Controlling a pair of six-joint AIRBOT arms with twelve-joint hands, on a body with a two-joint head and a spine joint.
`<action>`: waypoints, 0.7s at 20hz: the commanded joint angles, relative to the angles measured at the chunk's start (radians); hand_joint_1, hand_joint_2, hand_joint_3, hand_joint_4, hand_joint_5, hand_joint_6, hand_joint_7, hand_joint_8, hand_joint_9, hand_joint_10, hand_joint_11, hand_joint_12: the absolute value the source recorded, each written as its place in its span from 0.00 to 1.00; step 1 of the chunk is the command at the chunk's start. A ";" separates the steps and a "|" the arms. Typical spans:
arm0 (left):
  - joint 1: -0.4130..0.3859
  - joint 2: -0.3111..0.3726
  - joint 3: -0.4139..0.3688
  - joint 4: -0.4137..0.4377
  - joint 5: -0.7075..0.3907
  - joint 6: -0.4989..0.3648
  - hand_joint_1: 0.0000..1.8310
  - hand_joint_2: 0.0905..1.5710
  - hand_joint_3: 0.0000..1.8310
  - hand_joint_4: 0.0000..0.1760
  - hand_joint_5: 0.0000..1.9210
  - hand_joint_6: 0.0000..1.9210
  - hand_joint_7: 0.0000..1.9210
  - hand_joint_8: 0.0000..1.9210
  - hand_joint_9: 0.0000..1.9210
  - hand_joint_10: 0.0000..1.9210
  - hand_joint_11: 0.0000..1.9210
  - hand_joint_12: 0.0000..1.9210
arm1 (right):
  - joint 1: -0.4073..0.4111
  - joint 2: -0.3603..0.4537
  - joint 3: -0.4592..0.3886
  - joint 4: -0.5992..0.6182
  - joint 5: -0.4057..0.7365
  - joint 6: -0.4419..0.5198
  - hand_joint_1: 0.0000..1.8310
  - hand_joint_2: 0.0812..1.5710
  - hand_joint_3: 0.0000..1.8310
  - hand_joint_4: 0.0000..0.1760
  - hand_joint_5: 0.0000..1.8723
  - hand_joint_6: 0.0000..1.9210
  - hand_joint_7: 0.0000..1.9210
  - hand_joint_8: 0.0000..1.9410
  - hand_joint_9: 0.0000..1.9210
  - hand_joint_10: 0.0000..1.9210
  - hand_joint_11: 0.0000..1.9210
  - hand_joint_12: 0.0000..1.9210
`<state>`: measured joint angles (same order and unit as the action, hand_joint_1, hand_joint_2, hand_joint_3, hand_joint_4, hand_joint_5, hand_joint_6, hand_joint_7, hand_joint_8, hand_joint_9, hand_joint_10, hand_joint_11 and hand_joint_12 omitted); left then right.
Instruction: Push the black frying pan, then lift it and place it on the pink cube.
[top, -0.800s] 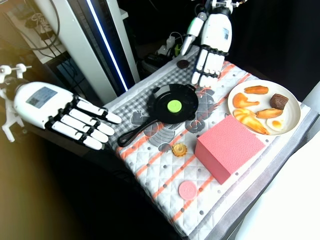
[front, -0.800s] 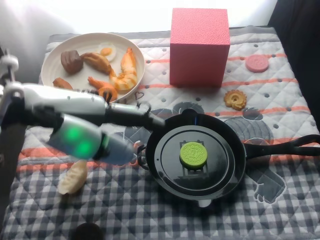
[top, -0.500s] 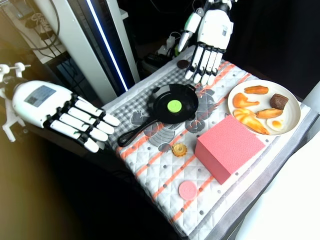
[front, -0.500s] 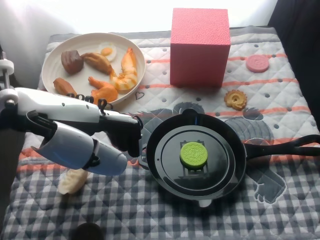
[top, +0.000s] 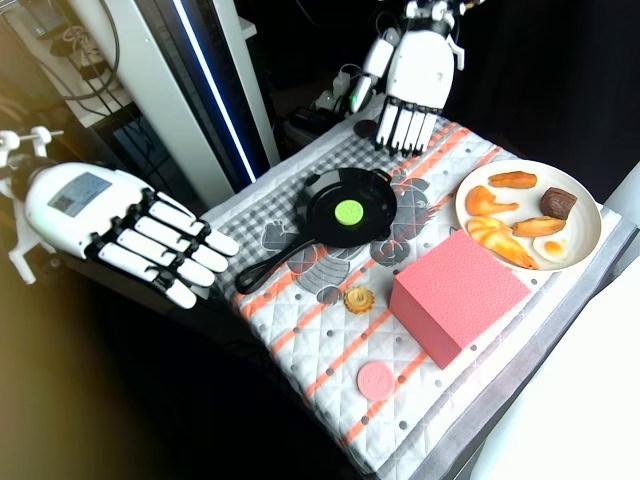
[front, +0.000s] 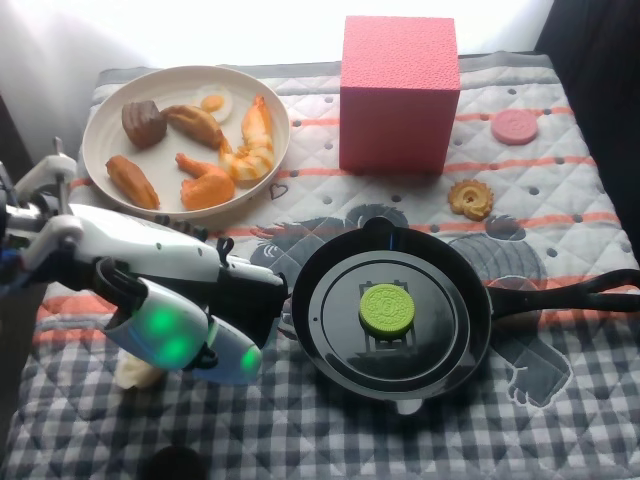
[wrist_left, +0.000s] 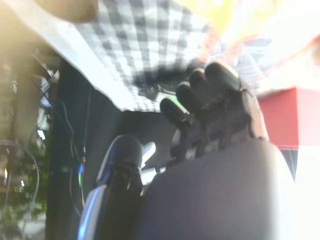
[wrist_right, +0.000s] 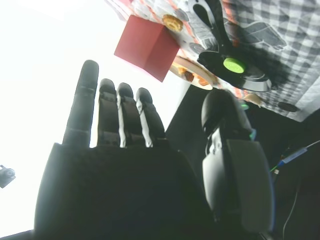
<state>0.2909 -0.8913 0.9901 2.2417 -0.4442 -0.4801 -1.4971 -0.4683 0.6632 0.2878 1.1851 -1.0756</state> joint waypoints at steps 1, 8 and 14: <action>0.001 -0.002 0.002 -0.012 0.051 -0.004 0.00 0.94 0.00 0.20 0.00 0.63 0.00 0.66 0.00 0.64 0.00 0.84 | 0.010 -0.001 0.009 0.020 0.124 0.004 0.20 0.84 0.00 0.00 0.00 0.00 0.00 0.00 0.00 0.00 0.00 0.33; 0.022 -0.044 0.017 -0.031 0.058 0.025 0.00 0.97 0.00 0.15 0.03 0.44 0.05 0.21 0.00 0.16 0.00 0.13 | 0.009 -0.004 0.014 0.022 0.125 0.019 0.18 0.85 0.00 0.00 0.00 0.00 0.00 0.00 0.00 0.00 0.00 0.26; 0.023 -0.098 0.032 -0.135 0.025 0.132 0.00 0.96 0.00 0.09 0.04 0.20 0.10 0.03 0.04 0.01 0.00 0.00 | 0.008 -0.007 0.015 0.025 0.127 0.022 0.20 0.85 0.00 0.00 0.00 0.00 0.00 0.00 0.01 0.00 0.00 0.32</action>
<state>0.3176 -0.9802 1.0245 2.1571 -0.4255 -0.3504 -1.4975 -0.4782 0.6727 0.2947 1.1961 -1.0561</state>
